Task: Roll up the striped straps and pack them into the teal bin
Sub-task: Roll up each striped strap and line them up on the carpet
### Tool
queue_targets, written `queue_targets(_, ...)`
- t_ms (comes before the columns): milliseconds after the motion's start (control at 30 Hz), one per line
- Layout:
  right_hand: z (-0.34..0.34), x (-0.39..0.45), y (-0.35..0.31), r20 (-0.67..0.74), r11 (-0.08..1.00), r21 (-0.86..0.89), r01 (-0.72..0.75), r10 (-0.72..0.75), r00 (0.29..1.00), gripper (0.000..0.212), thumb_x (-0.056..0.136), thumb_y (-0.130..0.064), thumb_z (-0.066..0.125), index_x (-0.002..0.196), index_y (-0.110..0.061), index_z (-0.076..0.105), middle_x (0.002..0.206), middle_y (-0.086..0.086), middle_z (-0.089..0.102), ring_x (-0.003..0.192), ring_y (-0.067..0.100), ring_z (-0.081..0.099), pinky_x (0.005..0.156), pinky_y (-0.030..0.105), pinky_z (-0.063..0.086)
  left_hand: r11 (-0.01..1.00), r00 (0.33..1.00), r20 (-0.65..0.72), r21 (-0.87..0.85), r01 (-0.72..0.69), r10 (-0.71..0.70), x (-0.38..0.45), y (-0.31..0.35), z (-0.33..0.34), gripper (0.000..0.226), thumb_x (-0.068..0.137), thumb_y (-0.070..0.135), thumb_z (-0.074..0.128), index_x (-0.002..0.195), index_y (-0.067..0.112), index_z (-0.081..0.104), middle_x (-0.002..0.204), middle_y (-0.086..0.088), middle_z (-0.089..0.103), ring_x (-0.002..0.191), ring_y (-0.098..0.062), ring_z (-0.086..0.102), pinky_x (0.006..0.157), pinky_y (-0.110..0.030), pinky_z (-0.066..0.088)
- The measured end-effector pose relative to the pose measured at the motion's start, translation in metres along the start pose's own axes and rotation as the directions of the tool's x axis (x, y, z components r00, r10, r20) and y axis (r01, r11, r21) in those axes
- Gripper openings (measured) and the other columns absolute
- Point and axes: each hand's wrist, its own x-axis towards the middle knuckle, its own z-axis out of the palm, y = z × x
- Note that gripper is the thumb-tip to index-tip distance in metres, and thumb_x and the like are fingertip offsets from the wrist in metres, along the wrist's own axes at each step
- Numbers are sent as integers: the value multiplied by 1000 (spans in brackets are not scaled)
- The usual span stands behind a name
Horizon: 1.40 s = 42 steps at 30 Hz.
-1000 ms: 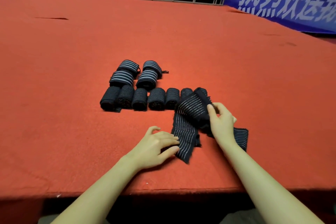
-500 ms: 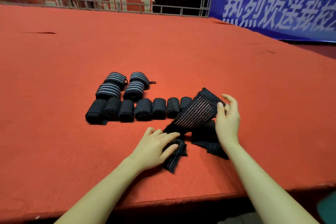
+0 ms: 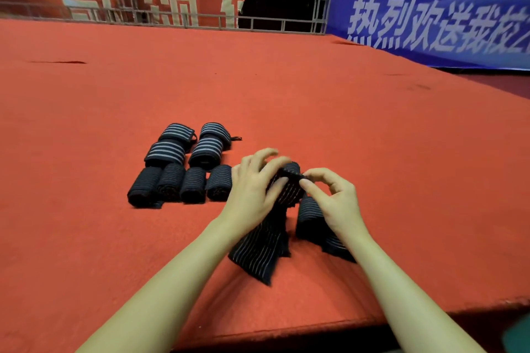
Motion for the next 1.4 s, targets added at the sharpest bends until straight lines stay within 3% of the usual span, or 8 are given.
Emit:
queue_targets(100, -4, 8, 1, -11, 999, -31, -37, 36, 999, 6, 83, -29, 66, 81, -34, 69, 85, -14, 71, 88, 15, 64, 90, 31, 46, 995, 1000, 0, -99, -3, 3, -2, -6, -2, 26, 89, 35, 47, 98, 18, 64, 99, 10, 63, 95, -9, 51, 80, -27, 25)
queue_targets(200, -10, 6, 19, -96, 951, -256, -173, 153, 984, 14, 91, -31, 61, 78, -34, 66, 82, -15, 69, 92, 7, 63, 97, 40, 37, 982, 992, -46, -156, 107, -115, -10, -8, 1, 18, 90, 22, 53, 105, 18, 61, 101, 6, 66, 85, -3, 47, 80, -29, 27)
queue_targets(267, -14, -2, 35, -120, 780, -548, -301, 283, 952, 10, 92, -39, 58, 88, -34, 65, 95, -14, 67, 103, 11, 59, 91, 34, 26, 982, 987, -61, -124, 143, -152, -14, -9, 3, 29, 87, 12, 52, 112, 27, 50, 103, 4, 65, 80, -3, 45, 76, -28, 27)
queue_targets(400, -18, -22, 65, -116, 430, -828, -360, 497, 860, 62, 86, -63, 51, 130, -20, 51, 131, 2, 53, 126, 26, 39, 98, 37, 20, 983, 984, -26, 26, 180, -179, -12, -8, 11, 32, 85, 10, 47, 111, 29, 47, 94, -1, 57, 82, -21, 55, 77, -33, 28)
queue_targets(633, -16, -21, 63, -122, 650, -726, -225, 200, 972, 5, 92, -25, 60, 97, -26, 62, 89, -13, 60, 99, 16, 54, 78, 29, 12, 983, 987, -38, 99, 157, -154, -11, -18, 25, 21, 85, 17, 56, 103, 14, 65, 94, 0, 59, 84, -22, 59, 75, -30, 24)
queue_targets(833, 0, -1, 37, -215, 784, -620, -26, -138, 967, 5, 86, -23, 57, 88, -22, 62, 84, -13, 63, 82, 8, 52, 79, 28, 15, 963, 986, -128, 232, 134, -106, -8, -29, 13, 30, 84, 26, 46, 99, 13, 68, 88, -2, 60, 80, -26, 59, 74, -34, 25)
queue_targets(1167, 39, -19, 41, 336, 827, -552, 106, 103, 936, 61, 83, -66, 17, 101, -37, 68, 99, -30, 59, 106, -6, 45, 92, 30, 10, 969, 990, -69, 205, 137, -125, -31, -45, -3, 31, 84, 29, 46, 100, 17, 70, 88, 3, 60, 84, -22, 56, 74, -29, 18)
queue_targets(1400, 6, -31, 58, 25, 746, -666, -15, 43, 999, 26, 88, -50, 47, 89, -31, 66, 93, -18, 65, 92, 8, 57, 82, 29, 17, 994, 996, -31, 75, 83, -81, -32, -36, 0, 31, 86, 27, 47, 104, 17, 69, 91, 4, 59, 88, -12, 46, 75, -26, 17)
